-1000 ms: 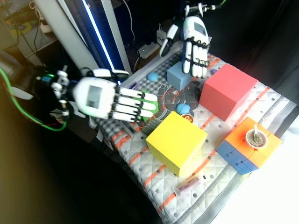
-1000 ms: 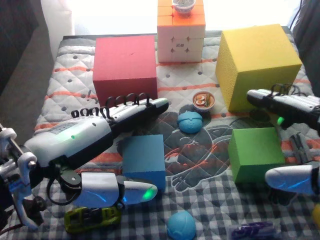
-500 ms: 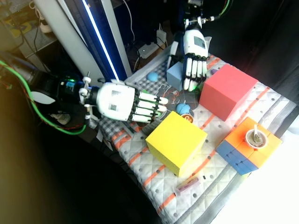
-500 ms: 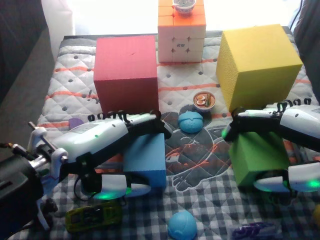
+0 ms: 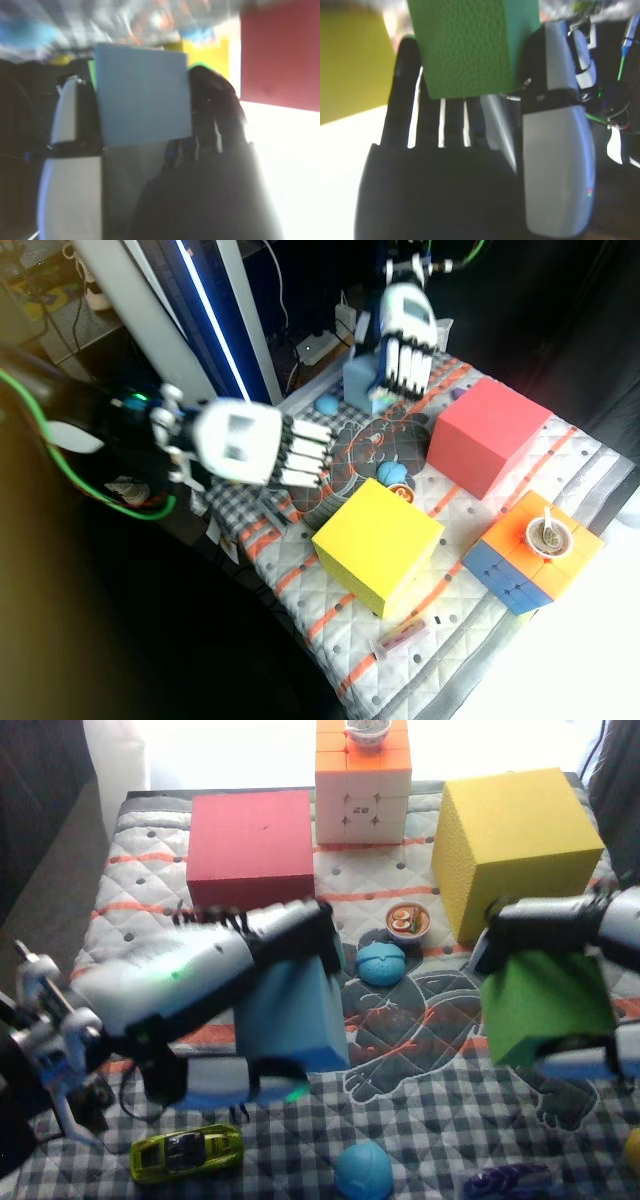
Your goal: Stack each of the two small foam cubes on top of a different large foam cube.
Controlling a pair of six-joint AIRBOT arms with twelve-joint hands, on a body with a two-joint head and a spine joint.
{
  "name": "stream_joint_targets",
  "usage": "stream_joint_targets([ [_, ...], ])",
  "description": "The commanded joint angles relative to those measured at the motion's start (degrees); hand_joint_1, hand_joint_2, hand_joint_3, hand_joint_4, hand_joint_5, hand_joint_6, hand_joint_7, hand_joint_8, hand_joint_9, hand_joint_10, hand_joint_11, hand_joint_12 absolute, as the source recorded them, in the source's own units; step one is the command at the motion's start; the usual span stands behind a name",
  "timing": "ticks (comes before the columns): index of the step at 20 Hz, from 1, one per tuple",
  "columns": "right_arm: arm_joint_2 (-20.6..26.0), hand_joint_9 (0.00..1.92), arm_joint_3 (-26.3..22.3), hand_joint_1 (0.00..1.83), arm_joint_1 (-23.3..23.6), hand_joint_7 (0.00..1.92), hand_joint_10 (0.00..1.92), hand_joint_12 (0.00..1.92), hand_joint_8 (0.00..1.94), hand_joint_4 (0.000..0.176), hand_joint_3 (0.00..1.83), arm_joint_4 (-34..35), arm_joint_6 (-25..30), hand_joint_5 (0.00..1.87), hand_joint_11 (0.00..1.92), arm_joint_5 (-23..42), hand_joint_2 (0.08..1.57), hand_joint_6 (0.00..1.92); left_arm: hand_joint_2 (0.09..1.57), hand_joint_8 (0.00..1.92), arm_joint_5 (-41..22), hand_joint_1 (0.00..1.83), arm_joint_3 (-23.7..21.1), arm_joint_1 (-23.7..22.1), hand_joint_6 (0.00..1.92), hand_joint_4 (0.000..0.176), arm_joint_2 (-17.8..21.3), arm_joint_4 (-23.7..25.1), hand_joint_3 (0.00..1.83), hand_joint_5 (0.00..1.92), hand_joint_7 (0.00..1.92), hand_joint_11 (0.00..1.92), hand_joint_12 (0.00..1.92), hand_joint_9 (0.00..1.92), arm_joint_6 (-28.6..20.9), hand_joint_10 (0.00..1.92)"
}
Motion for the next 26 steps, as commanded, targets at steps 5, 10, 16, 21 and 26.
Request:
stream_joint_targets([
  [5,1.4,0.54,0.6,1.12,5.5,0.67,1.86,1.92,1.68,0.0,0.0,-1.0,0.3,0.51,0.54,10.4,1.34,1.56,1.19,1.35,-8.8,1.22,0.1,-5.1,1.73,0.0,2.1,3.3,0.0,0.11,0.21,0.02,1.34,0.14,-0.1,0.95],
  [10,-0.5,0.65,4.5,1.14,11.0,0.71,1.9,1.92,1.64,0.0,0.01,1.8,0.3,0.51,0.72,9.3,1.32,1.56,1.19,1.14,-6.0,1.21,2.8,-12.2,1.29,0.0,1.6,2.7,0.0,0.17,0.1,0.57,1.83,0.33,-0.1,1.64],
  [16,-2.9,0.72,8.4,1.11,20.4,0.67,1.92,1.92,1.58,0.002,0.0,5.7,0.3,0.56,0.81,0.3,1.32,1.61,1.15,0.96,1.8,1.44,7.2,-20.5,1.14,0.0,-1.2,-4.5,0.0,0.09,0.1,0.49,1.84,0.45,10.2,1.56],
  [21,-4.0,0.75,11.8,1.1,25.6,0.67,1.92,1.92,1.59,0.0,0.02,9.5,0.3,0.52,0.92,-6.9,1.33,1.64,1.16,0.67,5.4,1.35,10.7,-23.3,1.03,0.0,-2.6,-11.2,0.0,0.15,0.19,0.54,1.92,0.37,15.7,1.54],
  [26,-4.3,0.82,13.0,1.12,26.6,0.72,1.9,1.92,1.57,0.0,0.0,18.2,0.3,0.51,0.97,-9.9,1.32,1.61,1.17,1.29,8.6,1.35,13.3,-24.9,1.25,0.0,-3.8,-18.8,0.0,0.15,0.38,0.74,1.92,0.61,23.1,1.69],
])
